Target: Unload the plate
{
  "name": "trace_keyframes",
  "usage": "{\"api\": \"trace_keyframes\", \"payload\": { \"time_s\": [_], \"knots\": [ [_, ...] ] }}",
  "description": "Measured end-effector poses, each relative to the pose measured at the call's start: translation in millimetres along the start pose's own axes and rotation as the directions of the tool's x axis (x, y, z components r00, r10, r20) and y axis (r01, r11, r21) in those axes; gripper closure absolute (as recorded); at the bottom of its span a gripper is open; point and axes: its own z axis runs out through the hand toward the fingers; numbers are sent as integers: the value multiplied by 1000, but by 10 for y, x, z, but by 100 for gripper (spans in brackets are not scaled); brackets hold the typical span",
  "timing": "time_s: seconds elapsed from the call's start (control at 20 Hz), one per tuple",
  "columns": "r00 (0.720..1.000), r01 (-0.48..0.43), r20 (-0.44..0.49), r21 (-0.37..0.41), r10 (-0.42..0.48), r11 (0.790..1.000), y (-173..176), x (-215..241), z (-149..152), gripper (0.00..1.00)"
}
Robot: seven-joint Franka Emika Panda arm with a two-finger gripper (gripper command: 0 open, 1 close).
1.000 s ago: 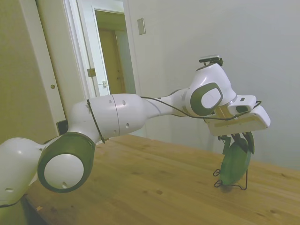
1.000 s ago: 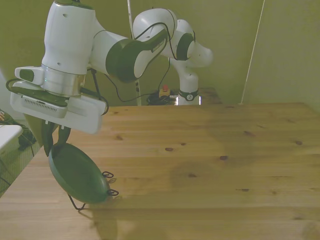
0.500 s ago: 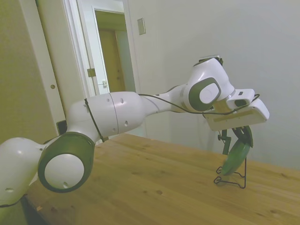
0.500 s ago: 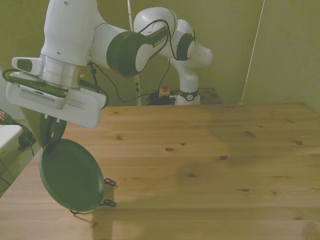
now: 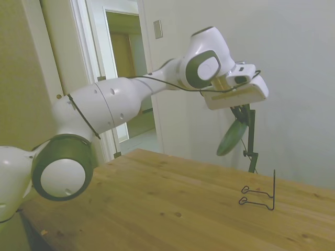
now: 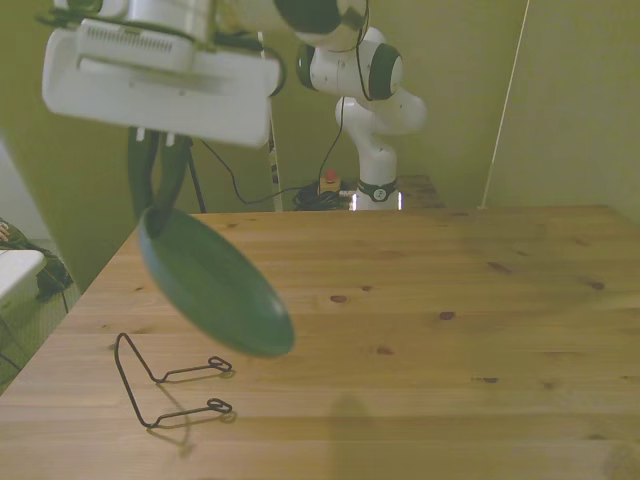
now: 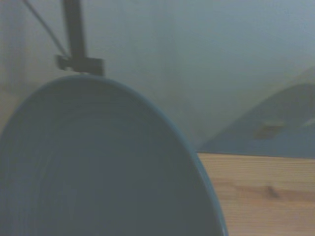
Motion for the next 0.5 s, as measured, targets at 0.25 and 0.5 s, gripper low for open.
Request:
{"api": "trace_keyframes", "payload": {
  "time_s": [0.25,0.5],
  "knots": [
    [988,-65,146,113,48,992,-470,-371,-132,100],
    [938,-137,334,106,94,985,-852,-951,222,100]
  ]
}}
